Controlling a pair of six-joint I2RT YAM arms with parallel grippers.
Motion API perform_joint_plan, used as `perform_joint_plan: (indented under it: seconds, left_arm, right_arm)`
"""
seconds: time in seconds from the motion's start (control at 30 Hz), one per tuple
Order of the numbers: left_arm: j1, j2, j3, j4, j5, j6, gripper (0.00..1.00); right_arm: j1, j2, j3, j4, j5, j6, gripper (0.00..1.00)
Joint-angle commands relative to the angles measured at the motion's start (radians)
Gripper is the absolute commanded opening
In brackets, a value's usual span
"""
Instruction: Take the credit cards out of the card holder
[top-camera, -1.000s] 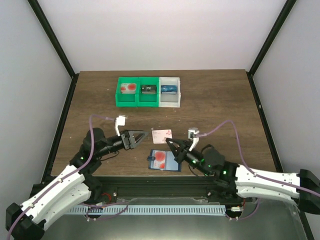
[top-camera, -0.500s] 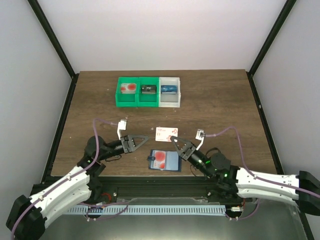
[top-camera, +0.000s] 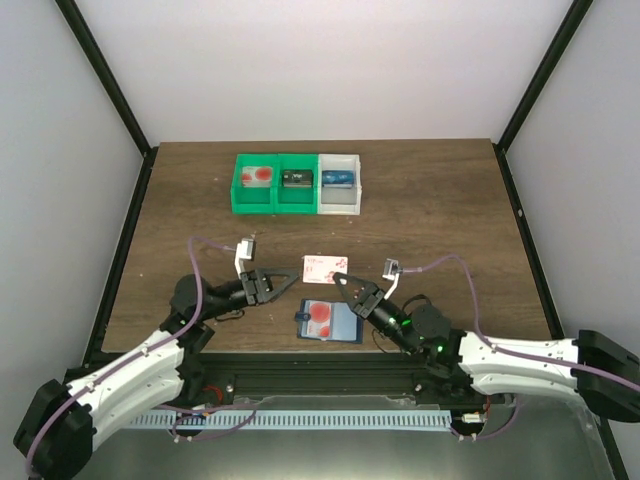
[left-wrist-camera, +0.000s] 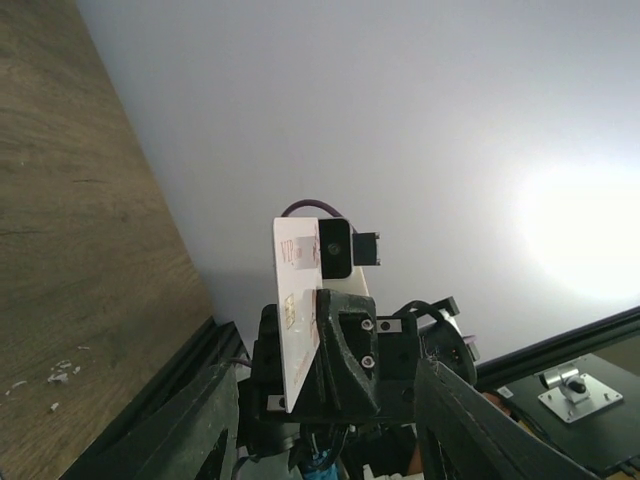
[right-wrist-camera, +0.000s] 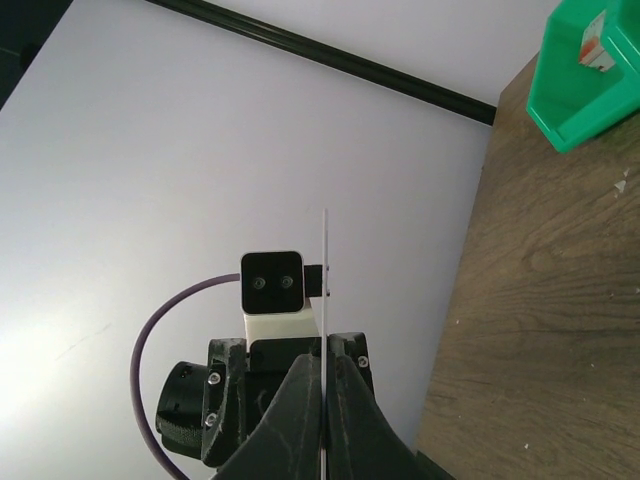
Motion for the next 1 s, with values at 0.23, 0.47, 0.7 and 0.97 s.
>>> perform_joint_plan:
  seconds: [0.23, 0.47, 0.7, 0.97]
  left_arm:
    - [0.002, 0.078, -0.012, 0.124, 0.011, -0.084, 0.38]
    - [0.002, 0.056, -0.031, 0.103, 0.002, -0.097, 0.04]
    - [0.003, 0.022, 0.019, -0.044, -0.01, 0.007, 0.0]
    - [0.01, 0.057, 0.09, -0.214, -0.005, 0.116, 0.0]
  right_arm:
    - [0.003, 0.093, 0.077, 0.043, -0.03, 0.035, 0.0]
    - [0.002, 0.124, 0.069, 0.042, -0.016, 0.079, 0.0]
    - [0.003, 0.098, 0.07, -0.086, -0.035, 0.064, 0.22]
    - [0.003, -0.069, 0.041, -0.275, -0.058, -0.085, 0.76]
